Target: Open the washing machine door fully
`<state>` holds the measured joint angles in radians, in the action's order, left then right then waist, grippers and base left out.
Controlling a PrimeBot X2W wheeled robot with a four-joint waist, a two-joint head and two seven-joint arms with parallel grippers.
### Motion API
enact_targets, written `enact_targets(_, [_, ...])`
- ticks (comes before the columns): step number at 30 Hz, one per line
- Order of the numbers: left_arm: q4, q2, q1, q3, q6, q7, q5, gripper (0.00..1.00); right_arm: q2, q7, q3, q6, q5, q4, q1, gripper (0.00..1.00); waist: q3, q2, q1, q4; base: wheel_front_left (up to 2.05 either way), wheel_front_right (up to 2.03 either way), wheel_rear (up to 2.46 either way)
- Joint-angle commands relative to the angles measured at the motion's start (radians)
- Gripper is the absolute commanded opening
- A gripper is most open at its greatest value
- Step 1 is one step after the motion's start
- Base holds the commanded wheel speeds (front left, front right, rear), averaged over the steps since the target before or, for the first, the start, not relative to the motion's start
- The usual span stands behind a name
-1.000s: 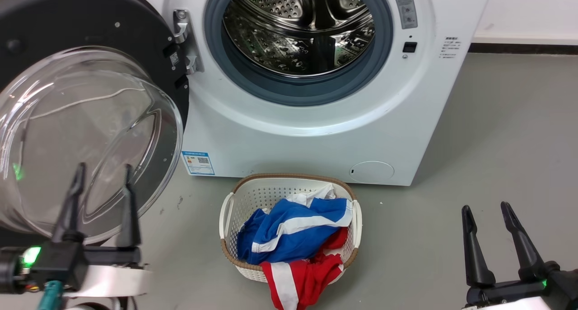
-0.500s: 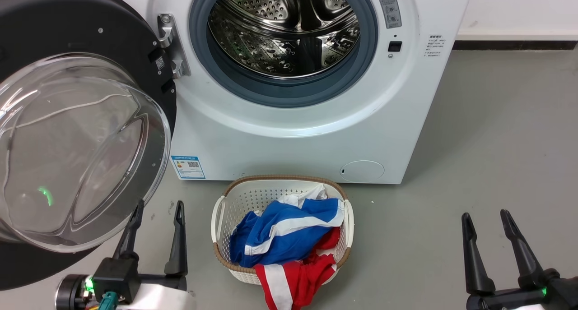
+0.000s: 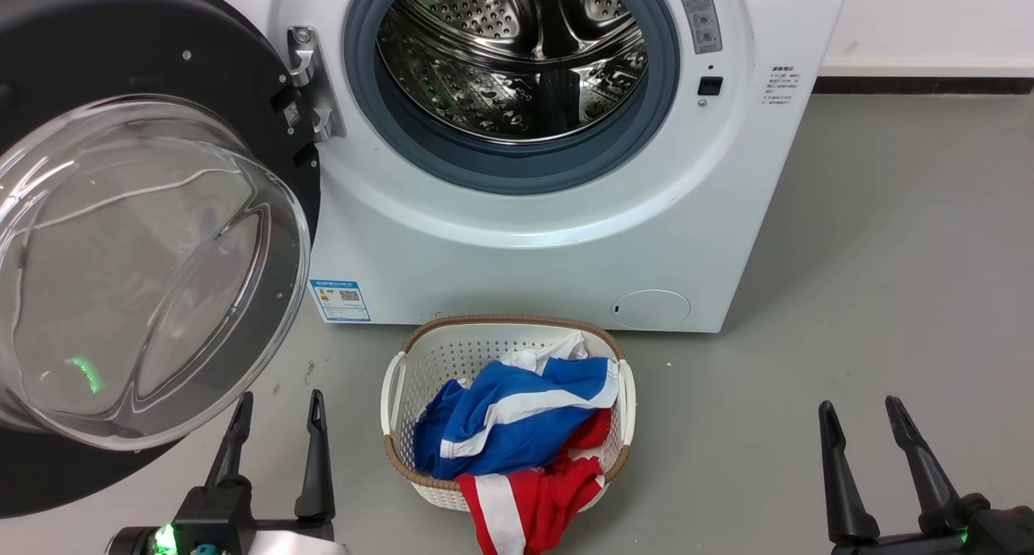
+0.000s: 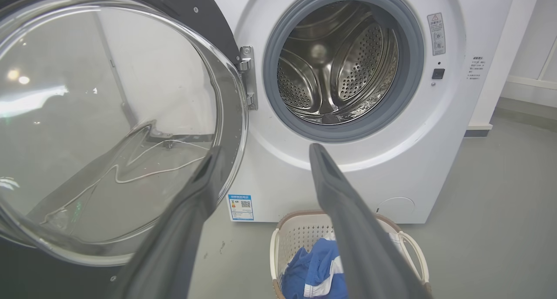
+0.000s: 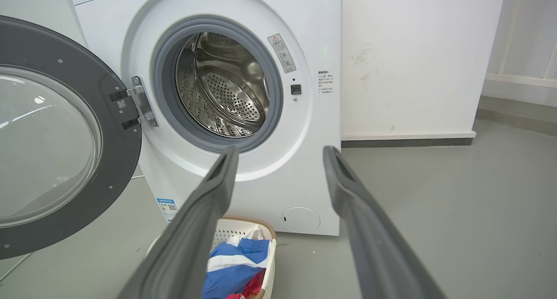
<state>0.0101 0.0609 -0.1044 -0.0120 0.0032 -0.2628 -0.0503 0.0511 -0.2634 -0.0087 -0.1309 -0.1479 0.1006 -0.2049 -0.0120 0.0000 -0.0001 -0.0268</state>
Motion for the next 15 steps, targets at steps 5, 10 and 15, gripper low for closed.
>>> enact_targets(5, [-0.002,-0.003,-0.013,0.006,0.011,-0.002,-0.001,1.00,-0.002,-0.002,-0.005,0.000,-0.004,-0.010,-0.013,1.00,0.004,0.0000,0.0001,-0.005,0.00,0.00,0.00])
enact_targets(10, [0.005,-0.004,-0.009,0.008,0.014,0.000,0.003,0.00,0.000,0.000,-0.003,0.000,-0.002,-0.020,-0.003,0.00,0.006,0.0000,0.0001,-0.005,0.00,0.00,0.00])
enact_targets(15, [0.050,-0.009,-0.014,0.004,0.012,0.014,-0.029,0.00,0.001,0.006,0.001,0.000,-0.033,-0.057,-0.005,0.00,0.006,0.0000,0.0001,-0.004,0.00,0.00,0.00])
